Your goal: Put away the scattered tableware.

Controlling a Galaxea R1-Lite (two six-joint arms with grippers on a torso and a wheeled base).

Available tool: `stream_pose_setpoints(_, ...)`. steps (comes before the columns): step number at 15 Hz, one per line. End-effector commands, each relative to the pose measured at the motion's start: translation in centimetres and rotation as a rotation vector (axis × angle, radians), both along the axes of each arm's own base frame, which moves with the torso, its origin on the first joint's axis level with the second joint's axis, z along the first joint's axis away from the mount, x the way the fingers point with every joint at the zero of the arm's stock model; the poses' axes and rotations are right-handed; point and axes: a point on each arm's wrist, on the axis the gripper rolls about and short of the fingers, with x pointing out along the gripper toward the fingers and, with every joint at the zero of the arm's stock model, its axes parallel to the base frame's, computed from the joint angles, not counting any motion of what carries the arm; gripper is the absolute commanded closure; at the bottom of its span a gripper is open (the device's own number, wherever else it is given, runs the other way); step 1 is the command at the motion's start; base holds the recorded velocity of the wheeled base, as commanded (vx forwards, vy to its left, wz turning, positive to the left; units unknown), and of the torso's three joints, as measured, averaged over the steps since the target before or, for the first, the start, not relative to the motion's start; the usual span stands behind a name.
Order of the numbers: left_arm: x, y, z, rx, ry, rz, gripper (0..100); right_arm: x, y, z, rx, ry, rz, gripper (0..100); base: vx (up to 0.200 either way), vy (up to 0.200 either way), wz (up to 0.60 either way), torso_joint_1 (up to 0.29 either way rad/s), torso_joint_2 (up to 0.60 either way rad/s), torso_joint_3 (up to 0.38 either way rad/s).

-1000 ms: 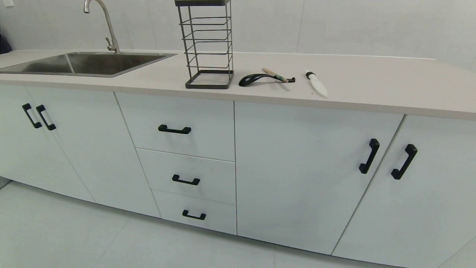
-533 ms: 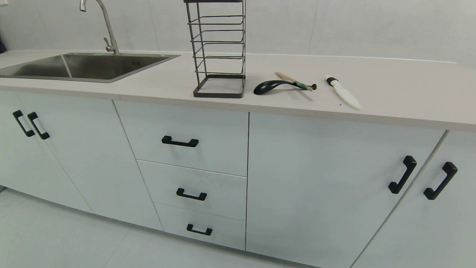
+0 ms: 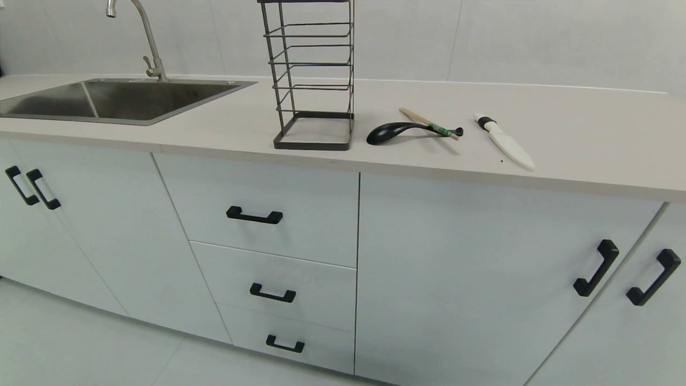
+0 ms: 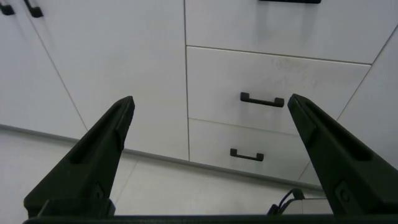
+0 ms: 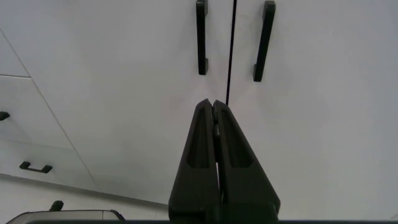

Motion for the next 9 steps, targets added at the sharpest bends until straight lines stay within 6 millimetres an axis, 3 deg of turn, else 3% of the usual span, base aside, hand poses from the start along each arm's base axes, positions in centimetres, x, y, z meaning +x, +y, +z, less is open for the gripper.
stream_pose_setpoints(1,0.0,0.0,0.0,0.007,0.0,0.0,0,0.01,0.0,0.0,0.0,0.001,0.001,100,0.0,0.0,0.0,0.0,0.0,0.0)
stream_pose_setpoints(9,0.0,-0.01,0.01,0.004,-0.002,0.0,0,0.01,0.0,0.0,0.0,0.001,0.001,100,0.0,0.0,0.0,0.0,0.0,0.0)
